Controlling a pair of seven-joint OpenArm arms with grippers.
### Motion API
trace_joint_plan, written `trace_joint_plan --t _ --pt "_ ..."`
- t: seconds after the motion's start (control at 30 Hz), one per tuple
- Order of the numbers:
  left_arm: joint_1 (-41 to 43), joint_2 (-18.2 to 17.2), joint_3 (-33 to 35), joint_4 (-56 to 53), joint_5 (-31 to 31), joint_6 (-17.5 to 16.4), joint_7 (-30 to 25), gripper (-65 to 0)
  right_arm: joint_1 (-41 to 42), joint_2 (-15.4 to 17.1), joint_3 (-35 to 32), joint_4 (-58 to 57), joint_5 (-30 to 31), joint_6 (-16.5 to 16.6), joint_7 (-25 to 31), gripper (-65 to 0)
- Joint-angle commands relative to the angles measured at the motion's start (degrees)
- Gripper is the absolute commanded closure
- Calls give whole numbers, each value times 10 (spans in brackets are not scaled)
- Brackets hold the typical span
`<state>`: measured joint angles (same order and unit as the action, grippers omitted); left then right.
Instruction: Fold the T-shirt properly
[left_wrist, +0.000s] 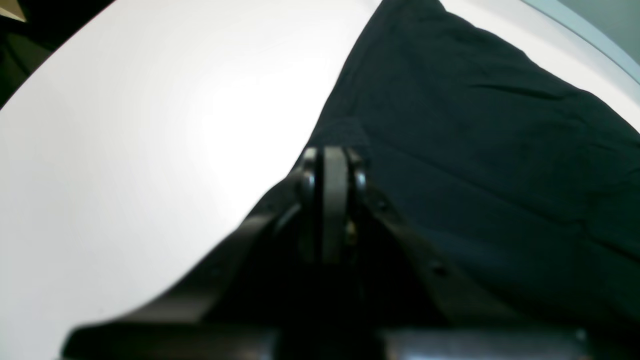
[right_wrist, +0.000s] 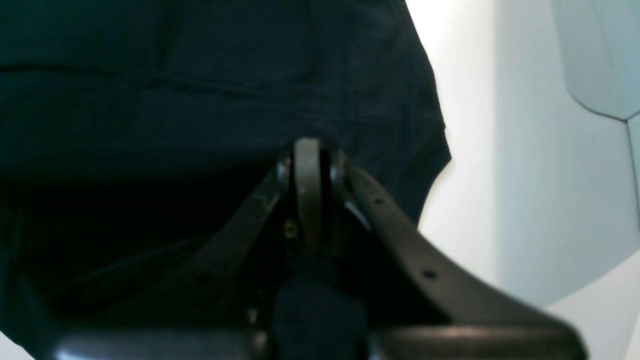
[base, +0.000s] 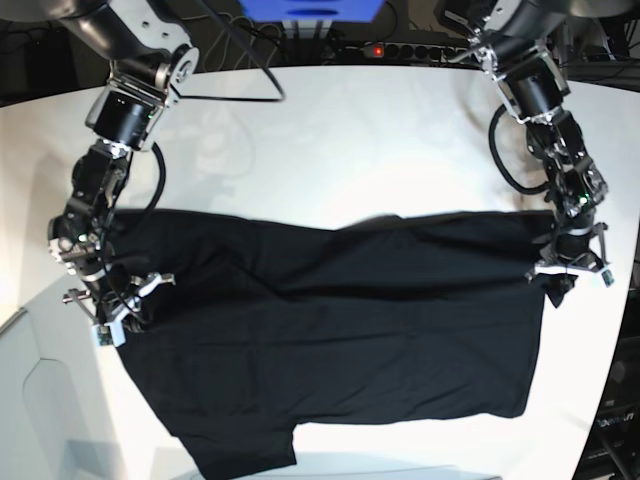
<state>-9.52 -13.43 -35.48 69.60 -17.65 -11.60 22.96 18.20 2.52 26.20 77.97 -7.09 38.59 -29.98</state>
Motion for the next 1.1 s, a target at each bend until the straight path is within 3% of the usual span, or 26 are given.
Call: trace_joint_plan --t 0.0,0.37,0.63,0.9,0.97,1.07 --pt "-11 -9 1 2 -2 1 -16 -1 15 4 -1 10 11 -6 17 0" --pt "-14 -9 -1 -10 -2 1 -18 -1 17 3 -6 8 11 -6 18 0" --pt "-17 -9 1 -11 -2 1 -17 -1 20 3 -74 8 11 -6 19 0" --pt "-17 -9 0 -11 -2 1 -15 -1 66 6 -112 -37 11 -50 14 0" --pt "-17 -11 0 -11 -2 1 -15 -11 76 8 -112 -57 11 -58 14 -45" --pt "-13 -12 -1 -11 -2 1 -15 -80 83 8 -116 -65 11 -58 14 -153"
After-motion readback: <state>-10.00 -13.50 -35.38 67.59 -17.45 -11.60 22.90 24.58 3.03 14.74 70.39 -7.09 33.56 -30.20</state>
